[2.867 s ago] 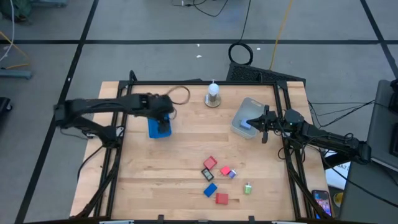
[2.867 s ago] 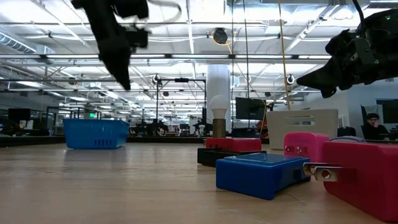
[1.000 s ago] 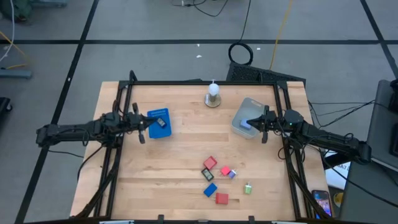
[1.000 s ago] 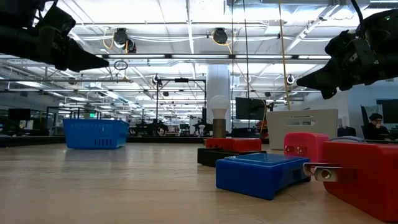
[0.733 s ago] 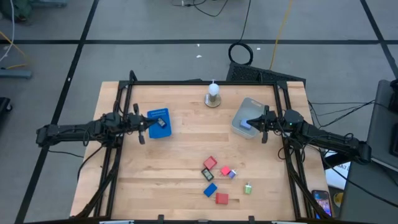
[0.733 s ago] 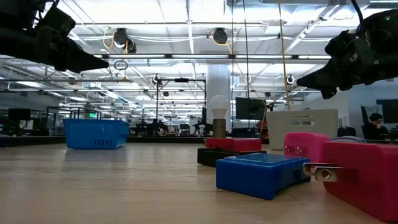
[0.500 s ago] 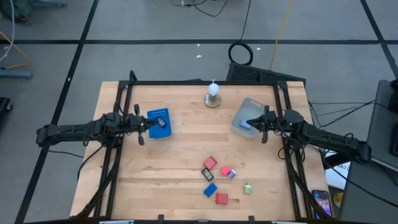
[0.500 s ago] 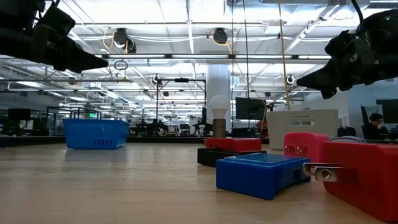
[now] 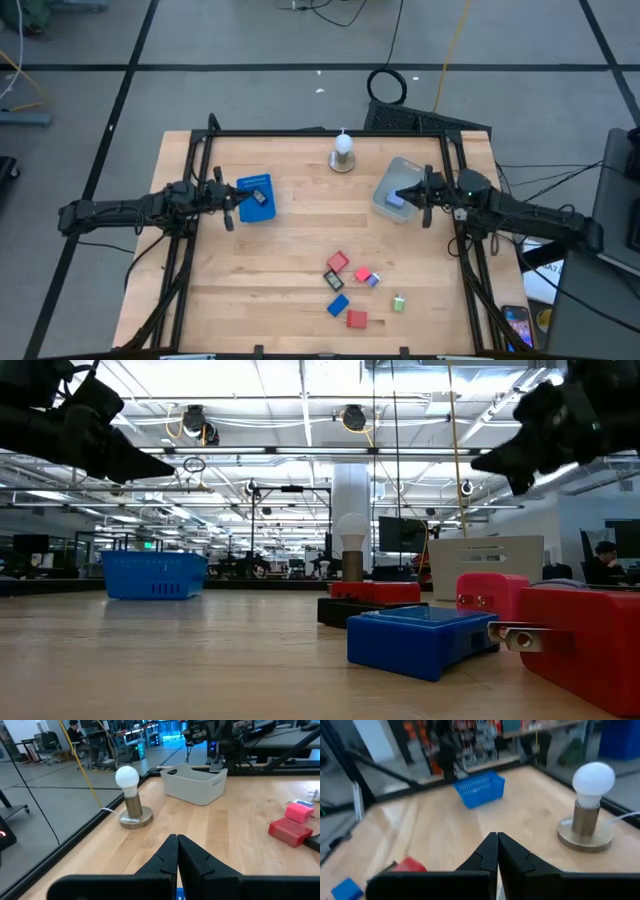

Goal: Pick & Place Office items
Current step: Put the pink charger adapter into the gray bin

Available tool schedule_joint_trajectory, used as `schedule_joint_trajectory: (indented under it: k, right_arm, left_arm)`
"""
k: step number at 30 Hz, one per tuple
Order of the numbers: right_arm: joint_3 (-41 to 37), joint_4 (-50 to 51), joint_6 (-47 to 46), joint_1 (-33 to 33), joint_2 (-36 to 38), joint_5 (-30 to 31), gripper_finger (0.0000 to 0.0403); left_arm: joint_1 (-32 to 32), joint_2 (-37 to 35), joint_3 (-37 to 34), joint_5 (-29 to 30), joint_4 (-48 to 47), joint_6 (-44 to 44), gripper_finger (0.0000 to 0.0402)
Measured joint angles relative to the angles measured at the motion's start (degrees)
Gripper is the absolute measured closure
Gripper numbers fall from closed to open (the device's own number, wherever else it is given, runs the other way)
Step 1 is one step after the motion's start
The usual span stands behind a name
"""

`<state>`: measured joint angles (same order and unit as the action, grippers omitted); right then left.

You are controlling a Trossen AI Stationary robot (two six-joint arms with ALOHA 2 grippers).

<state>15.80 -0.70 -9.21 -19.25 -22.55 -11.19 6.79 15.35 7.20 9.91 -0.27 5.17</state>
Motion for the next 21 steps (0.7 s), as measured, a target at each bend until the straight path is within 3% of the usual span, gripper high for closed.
schedule_joint_trajectory:
  k: [9,16,21]
  right_arm:
    - [17.18,12.02,8.36,11.5,-20.59,8.47,0.0381]
    - [27.95,19.4,8.67,20.37,-37.11,11.21,0.0272]
    - [31.46,18.33,11.56,26.65,-47.22,11.18,0.0178]
  left_arm:
    - [0.0,0.0,0.0,-0.41,-0.24,-0.48,0.0378]
    - [0.0,0.0,0.0,-0.48,-0.49,0.26,0.0378]
    - [0.0,0.0,0.01,-0.46,-0.9,0.41,0.0378]
